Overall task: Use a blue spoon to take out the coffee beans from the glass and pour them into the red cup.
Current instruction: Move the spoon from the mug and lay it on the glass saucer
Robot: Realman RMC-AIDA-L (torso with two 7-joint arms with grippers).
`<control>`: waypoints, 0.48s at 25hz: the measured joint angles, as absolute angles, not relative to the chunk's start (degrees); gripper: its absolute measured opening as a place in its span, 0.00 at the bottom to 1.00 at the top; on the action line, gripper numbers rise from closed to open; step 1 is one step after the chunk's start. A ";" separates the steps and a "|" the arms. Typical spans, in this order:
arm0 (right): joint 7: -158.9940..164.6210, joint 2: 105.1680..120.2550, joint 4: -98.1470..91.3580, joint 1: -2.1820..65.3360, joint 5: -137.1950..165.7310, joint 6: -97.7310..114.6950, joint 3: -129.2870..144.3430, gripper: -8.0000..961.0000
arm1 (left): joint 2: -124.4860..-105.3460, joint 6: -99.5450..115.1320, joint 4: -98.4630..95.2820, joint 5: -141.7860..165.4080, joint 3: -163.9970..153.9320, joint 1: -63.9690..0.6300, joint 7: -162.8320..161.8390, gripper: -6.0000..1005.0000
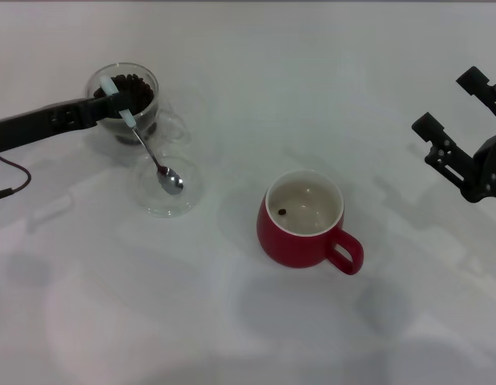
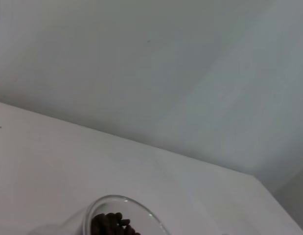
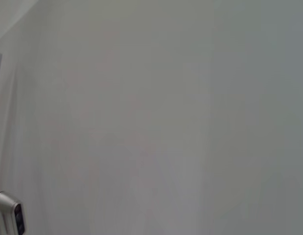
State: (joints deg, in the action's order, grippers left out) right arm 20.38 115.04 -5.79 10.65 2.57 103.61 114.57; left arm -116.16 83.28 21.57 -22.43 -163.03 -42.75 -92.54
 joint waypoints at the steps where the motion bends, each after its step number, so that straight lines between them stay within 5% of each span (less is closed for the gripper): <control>1: 20.38 115.02 -5.79 10.65 2.56 103.60 114.53 0.83 | -116.24 83.01 21.57 -22.40 -163.03 -42.75 -92.37 0.14; 12: 20.48 114.95 -5.81 11.11 2.44 103.08 114.51 0.83 | -116.70 81.98 21.45 -21.49 -163.04 -42.75 -91.33 0.14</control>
State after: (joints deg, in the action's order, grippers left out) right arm 20.49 114.95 -5.81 11.10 2.44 103.08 114.51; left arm -116.70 81.98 21.45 -21.49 -163.04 -42.75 -91.33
